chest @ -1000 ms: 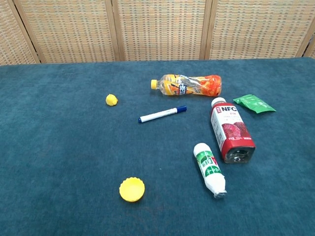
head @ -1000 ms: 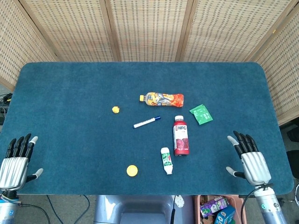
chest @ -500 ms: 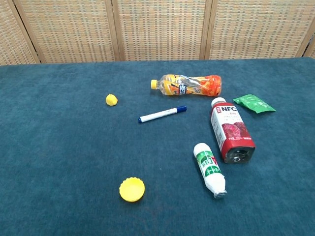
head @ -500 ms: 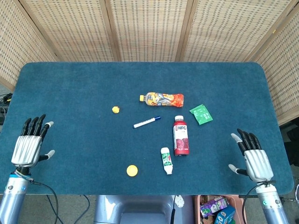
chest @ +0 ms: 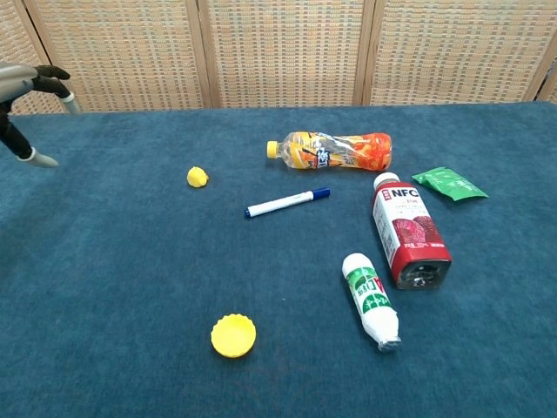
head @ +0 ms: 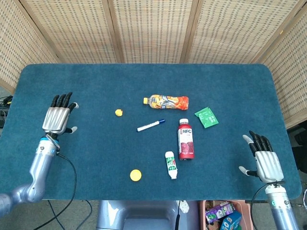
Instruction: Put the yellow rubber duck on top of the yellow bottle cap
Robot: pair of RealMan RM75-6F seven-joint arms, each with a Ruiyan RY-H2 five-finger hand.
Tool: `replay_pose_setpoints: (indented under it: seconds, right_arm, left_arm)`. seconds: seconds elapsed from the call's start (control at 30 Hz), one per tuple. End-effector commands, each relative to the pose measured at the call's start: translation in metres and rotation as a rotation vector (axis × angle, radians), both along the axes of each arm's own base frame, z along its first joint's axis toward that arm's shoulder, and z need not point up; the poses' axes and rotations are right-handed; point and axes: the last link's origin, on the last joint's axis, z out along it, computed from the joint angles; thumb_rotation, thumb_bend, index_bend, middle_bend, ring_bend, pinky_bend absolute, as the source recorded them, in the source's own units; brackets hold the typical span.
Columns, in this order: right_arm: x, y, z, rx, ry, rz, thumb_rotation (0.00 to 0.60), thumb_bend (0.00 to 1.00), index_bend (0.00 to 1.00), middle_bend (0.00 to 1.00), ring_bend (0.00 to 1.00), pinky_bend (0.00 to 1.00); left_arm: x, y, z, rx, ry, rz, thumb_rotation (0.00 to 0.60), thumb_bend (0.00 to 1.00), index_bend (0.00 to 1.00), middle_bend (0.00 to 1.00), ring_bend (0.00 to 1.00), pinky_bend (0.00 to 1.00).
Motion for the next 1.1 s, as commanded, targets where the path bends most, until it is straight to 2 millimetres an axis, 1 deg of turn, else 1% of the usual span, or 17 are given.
replay_pose_setpoints:
  seconds: [0.03, 0.17, 0.33, 0.5, 0.63, 0.73, 0.93, 1.1]
  right_arm:
    - [-0.003, -0.003, -0.001, 0.0, -0.001, -0.014, 0.6, 0.0, 0.0, 0.0, 0.0, 0.0]
    - [-0.008, -0.006, -0.002, 0.005, 0.002, -0.029, 0.6, 0.0, 0.0, 0.0, 0.0, 0.0]
    - [-0.013, -0.009, -0.003, 0.015, 0.003, -0.05, 0.6, 0.0, 0.0, 0.0, 0.0, 0.0]
    - [-0.018, -0.013, -0.005, 0.022, -0.001, -0.067, 0.6, 0.0, 0.0, 0.0, 0.0, 0.0]
    - [-0.018, -0.014, -0.003, 0.015, -0.009, -0.066, 0.6, 0.0, 0.0, 0.0, 0.0, 0.0]
    - [-0.019, -0.014, -0.002, 0.012, -0.016, -0.069, 0.6, 0.0, 0.0, 0.0, 0.0, 0.0]
    - [-0.02, -0.014, -0.001, 0.01, -0.018, -0.068, 0.6, 0.0, 0.0, 0.0, 0.0, 0.0]
    - [-0.02, -0.014, -0.001, 0.01, -0.023, -0.07, 0.6, 0.0, 0.0, 0.0, 0.0, 0.0]
  left_arm:
    - [0.017, 0.035, -0.025, -0.034, 0.035, 0.001, 0.6, 0.17, 0.32, 0.0, 0.0, 0.0]
    - [0.025, 0.05, -0.037, -0.042, 0.052, 0.004, 0.6, 0.18, 0.34, 0.0, 0.0, 0.0]
    - [0.032, 0.063, -0.051, -0.06, 0.071, 0.008, 0.6, 0.18, 0.36, 0.0, 0.0, 0.0]
    - [0.04, 0.078, -0.077, -0.102, 0.084, 0.027, 0.6, 0.18, 0.39, 0.0, 0.0, 0.0]
    - [0.047, 0.083, -0.092, -0.125, 0.1, 0.025, 0.6, 0.19, 0.39, 0.0, 0.0, 0.0]
    - [0.061, 0.091, -0.109, -0.133, 0.119, 0.0, 0.6, 0.19, 0.39, 0.0, 0.0, 0.0]
    - [0.073, 0.097, -0.124, -0.14, 0.106, -0.016, 0.6, 0.19, 0.41, 0.0, 0.0, 0.0]
    - [0.079, 0.099, -0.132, -0.144, 0.1, -0.031, 0.6, 0.19, 0.43, 0.0, 0.0, 0.0]
